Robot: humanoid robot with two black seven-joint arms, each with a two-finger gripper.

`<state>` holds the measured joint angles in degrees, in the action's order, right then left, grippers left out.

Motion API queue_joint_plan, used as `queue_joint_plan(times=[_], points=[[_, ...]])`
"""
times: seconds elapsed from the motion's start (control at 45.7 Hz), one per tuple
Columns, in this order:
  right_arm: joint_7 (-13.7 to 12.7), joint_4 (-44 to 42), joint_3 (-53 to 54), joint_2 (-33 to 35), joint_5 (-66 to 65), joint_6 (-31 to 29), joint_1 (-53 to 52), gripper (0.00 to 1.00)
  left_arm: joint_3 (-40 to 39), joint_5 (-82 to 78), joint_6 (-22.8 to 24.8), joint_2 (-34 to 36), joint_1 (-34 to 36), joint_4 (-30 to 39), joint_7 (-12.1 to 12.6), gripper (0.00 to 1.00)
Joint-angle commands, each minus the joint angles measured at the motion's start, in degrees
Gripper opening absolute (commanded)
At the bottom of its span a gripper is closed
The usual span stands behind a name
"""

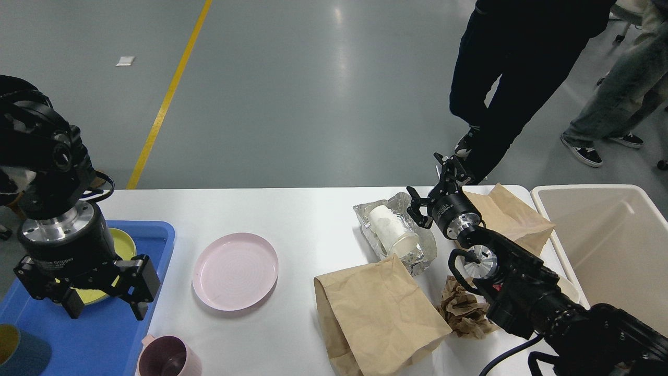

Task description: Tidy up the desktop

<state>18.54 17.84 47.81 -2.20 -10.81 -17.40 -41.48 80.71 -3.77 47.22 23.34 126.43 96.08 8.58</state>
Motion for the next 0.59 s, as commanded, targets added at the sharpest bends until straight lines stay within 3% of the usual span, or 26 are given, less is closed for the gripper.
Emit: queue_joint_plan(times=[0.0, 0.153, 0.35, 0.482, 0.569], points=[[0.0, 0.0, 0.0, 0.0, 0.0, 0.0, 0.0, 1.00, 0.4, 2.0, -1.7, -1.6, -3.9, -0.1, -0.1, 0.89], [0.0, 0.0, 0.0, 0.0, 0.0, 0.0, 0.0, 1.00, 2.0, 2.2, -4.8, -1.5, -7.3, -0.5, -0.1, 0.89], [0.0, 0.0, 0.0, 0.0, 0.0, 0.0, 0.0, 1.00, 3.8, 2.5, -12.3, -2.3, -10.6, -0.5, 0.3, 0.89], [0.0, 0.0, 0.0, 0.0, 0.0, 0.0, 0.0, 1.00, 3.3, 2.4, -16.6, -2.3, -11.8, -0.4, 4.2, 0.89], [0.0, 0.0, 0.0, 0.0, 0.0, 0.0, 0.0, 1.00, 3.0, 2.4, -19.6, -2.4, -13.5, -0.4, 5.6, 0.89]])
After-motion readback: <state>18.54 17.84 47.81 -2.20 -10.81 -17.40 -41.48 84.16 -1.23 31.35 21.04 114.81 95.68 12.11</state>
